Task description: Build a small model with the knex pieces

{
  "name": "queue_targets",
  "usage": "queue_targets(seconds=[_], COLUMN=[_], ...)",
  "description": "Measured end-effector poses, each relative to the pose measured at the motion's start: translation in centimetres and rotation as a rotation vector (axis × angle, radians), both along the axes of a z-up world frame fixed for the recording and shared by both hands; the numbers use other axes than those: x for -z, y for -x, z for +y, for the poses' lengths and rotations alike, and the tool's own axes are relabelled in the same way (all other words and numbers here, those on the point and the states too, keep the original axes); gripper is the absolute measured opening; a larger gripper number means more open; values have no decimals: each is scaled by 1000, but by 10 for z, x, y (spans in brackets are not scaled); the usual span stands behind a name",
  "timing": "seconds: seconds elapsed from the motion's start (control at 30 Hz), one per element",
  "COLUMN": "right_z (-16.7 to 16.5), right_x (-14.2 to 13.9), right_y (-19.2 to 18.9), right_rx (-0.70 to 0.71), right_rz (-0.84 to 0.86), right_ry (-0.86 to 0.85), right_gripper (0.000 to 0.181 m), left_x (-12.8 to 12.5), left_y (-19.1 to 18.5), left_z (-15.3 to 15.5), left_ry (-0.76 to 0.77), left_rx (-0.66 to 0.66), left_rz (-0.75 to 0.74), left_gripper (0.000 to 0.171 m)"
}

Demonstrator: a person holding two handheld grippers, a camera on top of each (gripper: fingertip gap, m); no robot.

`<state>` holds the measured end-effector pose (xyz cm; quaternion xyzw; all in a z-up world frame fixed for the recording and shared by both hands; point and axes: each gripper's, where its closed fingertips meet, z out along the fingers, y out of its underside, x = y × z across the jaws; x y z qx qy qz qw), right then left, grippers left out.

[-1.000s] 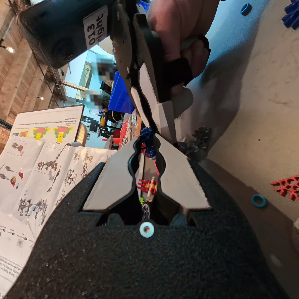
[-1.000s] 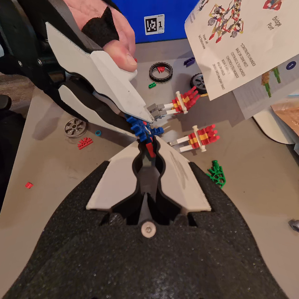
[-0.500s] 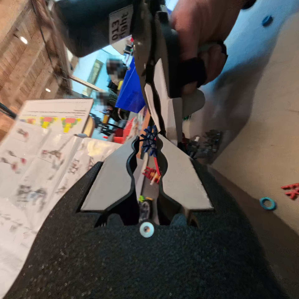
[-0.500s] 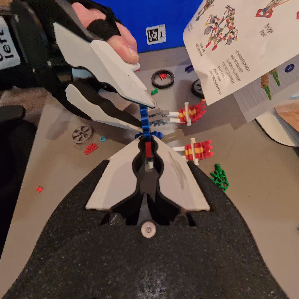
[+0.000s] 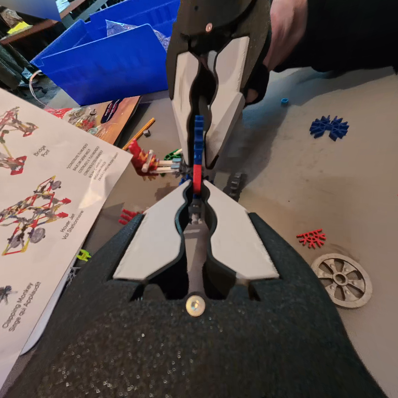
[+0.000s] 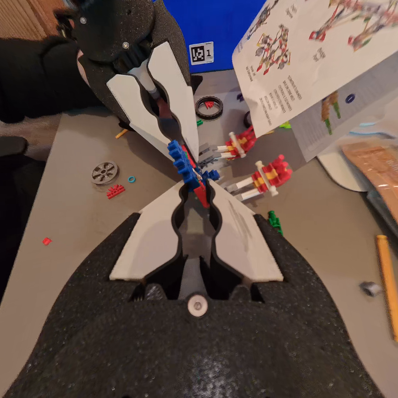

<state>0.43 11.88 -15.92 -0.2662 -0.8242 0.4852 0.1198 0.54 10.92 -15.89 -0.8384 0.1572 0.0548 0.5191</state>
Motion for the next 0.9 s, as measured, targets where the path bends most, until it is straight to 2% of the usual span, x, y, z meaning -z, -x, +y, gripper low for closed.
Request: queue_targets(seconds=[0.13, 0.23, 0.33, 0.6, 0.9], right_z=[-1, 0, -2, -4, -2], right_x=[-29, -21, -15, -13, -12], right_y=[-6, -7, -8, -12, 3], right_rx=[-20, -35, -50, -89, 22], right_rz=[193, 228, 256, 254, 314], right_ry=[-56, -147, -204, -218, -278], right_gripper=[21, 12, 12, 6, 4], left_x=[3, 7, 6, 6, 12], left_y=[-5, -7, -9, -11, 3], left_z=[2, 2, 1, 1, 6], left_ry=[50, 86, 99, 118, 119], left_rx=[24, 44, 64, 98, 5], left_rz=[7, -7, -48, -82, -87], left_gripper=[2, 2, 2, 2, 2])
